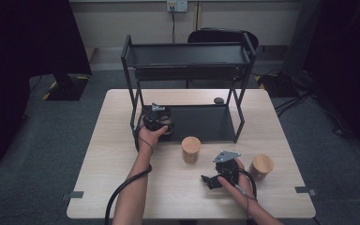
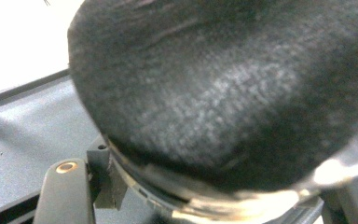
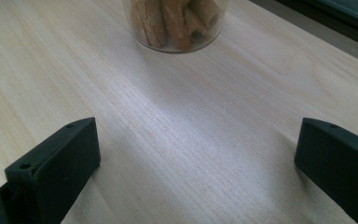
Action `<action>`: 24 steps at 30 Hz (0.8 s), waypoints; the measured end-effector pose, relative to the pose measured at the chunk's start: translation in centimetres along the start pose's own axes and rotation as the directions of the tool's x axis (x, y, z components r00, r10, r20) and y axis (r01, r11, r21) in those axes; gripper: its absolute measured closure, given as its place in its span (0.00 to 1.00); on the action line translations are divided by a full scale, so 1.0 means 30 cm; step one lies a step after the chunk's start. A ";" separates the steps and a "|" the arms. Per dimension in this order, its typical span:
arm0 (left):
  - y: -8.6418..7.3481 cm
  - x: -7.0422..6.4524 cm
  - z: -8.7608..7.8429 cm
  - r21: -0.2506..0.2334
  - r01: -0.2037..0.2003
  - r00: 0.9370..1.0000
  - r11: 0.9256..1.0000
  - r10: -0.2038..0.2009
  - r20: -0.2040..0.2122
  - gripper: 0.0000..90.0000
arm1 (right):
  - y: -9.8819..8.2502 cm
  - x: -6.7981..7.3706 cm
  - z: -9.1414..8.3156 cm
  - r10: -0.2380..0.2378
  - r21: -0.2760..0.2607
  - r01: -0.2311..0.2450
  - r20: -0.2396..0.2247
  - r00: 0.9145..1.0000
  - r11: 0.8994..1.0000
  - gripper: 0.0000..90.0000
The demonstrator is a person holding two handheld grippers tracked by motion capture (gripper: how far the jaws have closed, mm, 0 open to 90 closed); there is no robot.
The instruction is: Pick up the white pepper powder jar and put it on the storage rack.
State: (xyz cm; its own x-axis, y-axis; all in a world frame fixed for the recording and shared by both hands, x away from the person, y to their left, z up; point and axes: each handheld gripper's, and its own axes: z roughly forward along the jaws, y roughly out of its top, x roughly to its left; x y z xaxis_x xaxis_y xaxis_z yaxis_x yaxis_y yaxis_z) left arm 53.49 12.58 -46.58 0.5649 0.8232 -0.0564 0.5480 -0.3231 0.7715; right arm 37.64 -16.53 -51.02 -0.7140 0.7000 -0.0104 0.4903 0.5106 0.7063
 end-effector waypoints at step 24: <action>0.005 0.000 0.042 0.005 0.008 1.000 1.000 -0.008 -0.017 0.34 | 0.000 0.000 0.000 0.000 0.000 0.000 0.000 1.000 1.000 0.00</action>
State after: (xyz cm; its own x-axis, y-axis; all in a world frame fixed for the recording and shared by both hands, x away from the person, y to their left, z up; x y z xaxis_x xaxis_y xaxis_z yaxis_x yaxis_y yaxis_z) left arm 54.34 11.95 -47.26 0.5501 0.8335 -0.0517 0.5556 -0.3191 0.7677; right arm 37.64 -16.53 -51.02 -0.7142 0.6998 -0.0105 0.4902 0.5109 0.7062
